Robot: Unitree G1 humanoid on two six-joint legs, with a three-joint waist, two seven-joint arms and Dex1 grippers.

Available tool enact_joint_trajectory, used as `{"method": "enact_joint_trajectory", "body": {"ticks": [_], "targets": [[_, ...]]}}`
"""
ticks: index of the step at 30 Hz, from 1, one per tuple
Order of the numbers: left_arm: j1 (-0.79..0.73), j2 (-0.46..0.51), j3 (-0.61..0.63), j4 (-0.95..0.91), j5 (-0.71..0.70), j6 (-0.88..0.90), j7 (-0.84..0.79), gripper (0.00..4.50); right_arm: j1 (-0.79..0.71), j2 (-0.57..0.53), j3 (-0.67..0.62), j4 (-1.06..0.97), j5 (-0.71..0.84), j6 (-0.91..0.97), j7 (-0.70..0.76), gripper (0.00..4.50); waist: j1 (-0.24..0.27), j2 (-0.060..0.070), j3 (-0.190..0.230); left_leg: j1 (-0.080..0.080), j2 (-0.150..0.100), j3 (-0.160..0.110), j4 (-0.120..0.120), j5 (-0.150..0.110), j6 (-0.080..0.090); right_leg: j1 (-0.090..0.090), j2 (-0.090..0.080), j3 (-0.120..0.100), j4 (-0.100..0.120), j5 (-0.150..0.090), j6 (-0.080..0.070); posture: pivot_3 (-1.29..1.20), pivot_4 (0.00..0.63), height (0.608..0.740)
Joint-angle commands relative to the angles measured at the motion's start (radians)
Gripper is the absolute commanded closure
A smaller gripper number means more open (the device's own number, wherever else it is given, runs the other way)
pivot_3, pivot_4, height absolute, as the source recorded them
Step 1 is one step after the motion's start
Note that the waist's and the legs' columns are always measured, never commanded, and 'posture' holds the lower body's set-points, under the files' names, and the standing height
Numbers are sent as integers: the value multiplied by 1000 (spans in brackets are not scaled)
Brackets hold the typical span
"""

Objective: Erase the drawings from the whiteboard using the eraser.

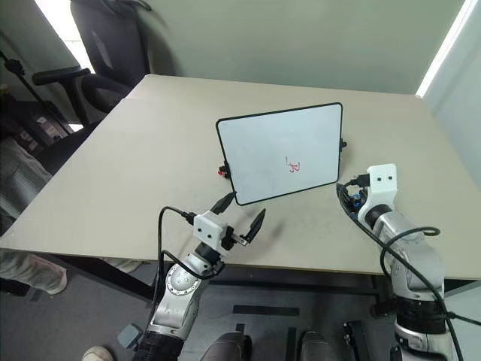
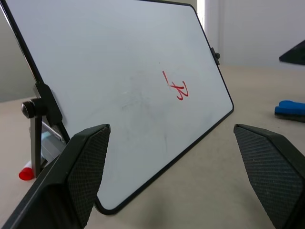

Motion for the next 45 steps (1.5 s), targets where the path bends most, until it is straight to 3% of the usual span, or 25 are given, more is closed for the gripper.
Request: {"method": "enact_joint_trajectory", "body": {"ticks": [1, 2, 6, 16, 26, 30, 38, 45], "targets": [[-6, -11, -16, -9, 3, -18, 4, 0, -38, -54, 21, 23, -24, 47, 26, 1094, 3, 0, 0, 0, 0, 0, 0, 0, 0, 0, 0, 0, 0, 0, 0, 0, 150, 740], [-7, -15, -18, -1, 6, -21, 8, 0, -44, -57, 13, 34, -2, 69, 42, 1094, 4, 0, 0, 0, 0, 0, 0, 0, 0, 0, 0, 0, 0, 0, 0, 0, 150, 740], [-6, -18, -15, 15, 6, -28, 10, 0, -73, -81, 35, 79, 5, 139, 73, 30, 3, 0, 0, 0, 0, 1, 0, 1, 2, 0, 0, 0, 0, 0, 0, 0, 150, 740], [-1, -23, -15, 22, 4, -38, 14, 0, -250, -120, 41, 386, -38, 211, 90, 30, 4, 0, 0, 1, 1, 2, 0, 1, 4, -2, 0, 1, 2, 0, 0, 0, 150, 740], [-1, -26, -18, 23, 4, -39, 18, 0, -291, -179, 111, 448, -56, 306, 150, 30, 6, 0, 0, 1, 0, 2, 0, 0, 3, -4, 0, 2, 7, -1, -2, 0, 150, 740], [0, -27, -21, 26, 4, -40, 22, 0, -293, -187, 132, 458, -67, 321, 162, 887, 6, 0, 0, 1, 0, 2, 0, 0, 4, -4, 0, 2, 7, -1, -2, 0, 150, 740], [4, -22, -19, 17, 1, -36, 22, 0, -295, -187, 142, 391, -69, 363, 178, 3679, 5, 0, 0, 3, 1, 3, 0, 0, 4, -3, 0, 2, 9, -1, -1, 0, 150, 740], [-1, -19, -17, 23, 3, -39, 23, 0, -320, -114, 99, 221, -31, 381, 157, 3679, 2, 0, 0, 3, 1, 5, 0, 1, 5, -4, 1, 3, 9, -2, -2, 0, 150, 740]]}}
